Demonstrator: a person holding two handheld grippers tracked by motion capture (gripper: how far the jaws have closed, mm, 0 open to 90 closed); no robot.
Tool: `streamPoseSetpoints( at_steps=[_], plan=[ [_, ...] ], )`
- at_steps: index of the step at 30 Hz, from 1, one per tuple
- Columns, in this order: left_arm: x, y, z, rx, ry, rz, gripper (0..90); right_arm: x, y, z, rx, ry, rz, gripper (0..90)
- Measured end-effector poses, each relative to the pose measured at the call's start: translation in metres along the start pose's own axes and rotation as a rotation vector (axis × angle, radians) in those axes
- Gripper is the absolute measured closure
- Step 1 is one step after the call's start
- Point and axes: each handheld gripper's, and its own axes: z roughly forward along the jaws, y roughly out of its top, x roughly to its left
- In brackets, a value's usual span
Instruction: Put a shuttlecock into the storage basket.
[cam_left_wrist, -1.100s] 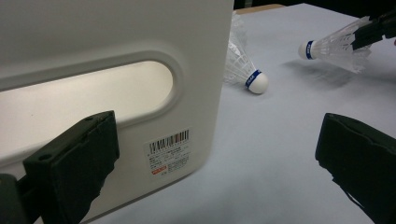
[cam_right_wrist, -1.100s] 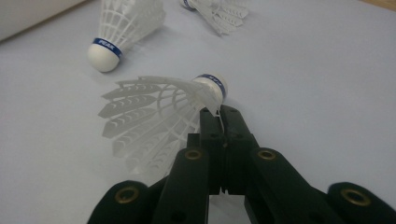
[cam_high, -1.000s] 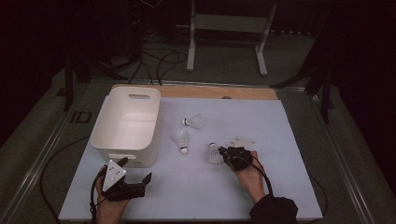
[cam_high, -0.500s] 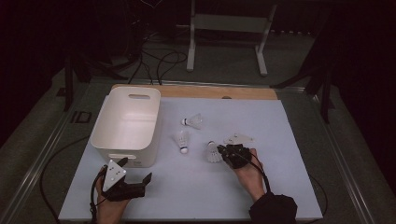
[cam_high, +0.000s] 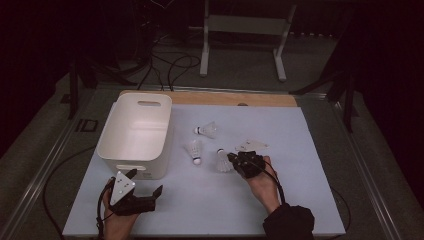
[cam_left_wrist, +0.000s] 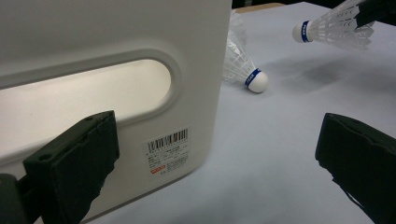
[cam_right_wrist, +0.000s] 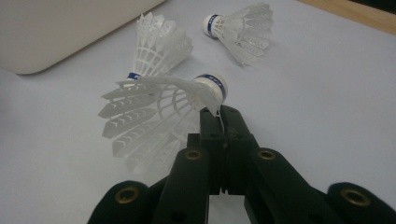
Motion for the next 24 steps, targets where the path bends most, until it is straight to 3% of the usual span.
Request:
streamPoseSetpoints(
  at_steps=[9,24],
  plan=[
    [0.000,0.000,0.000,0.000,-0.001,0.001,0.1,-0.001,0.004,-0.004,-0.009,0.013,0.028,89.2],
    [0.000,0.000,0.000,0.001,-0.003,0.004,0.1,0.007,0.020,-0.008,-0.031,0.020,0.002,89.2]
  ],
)
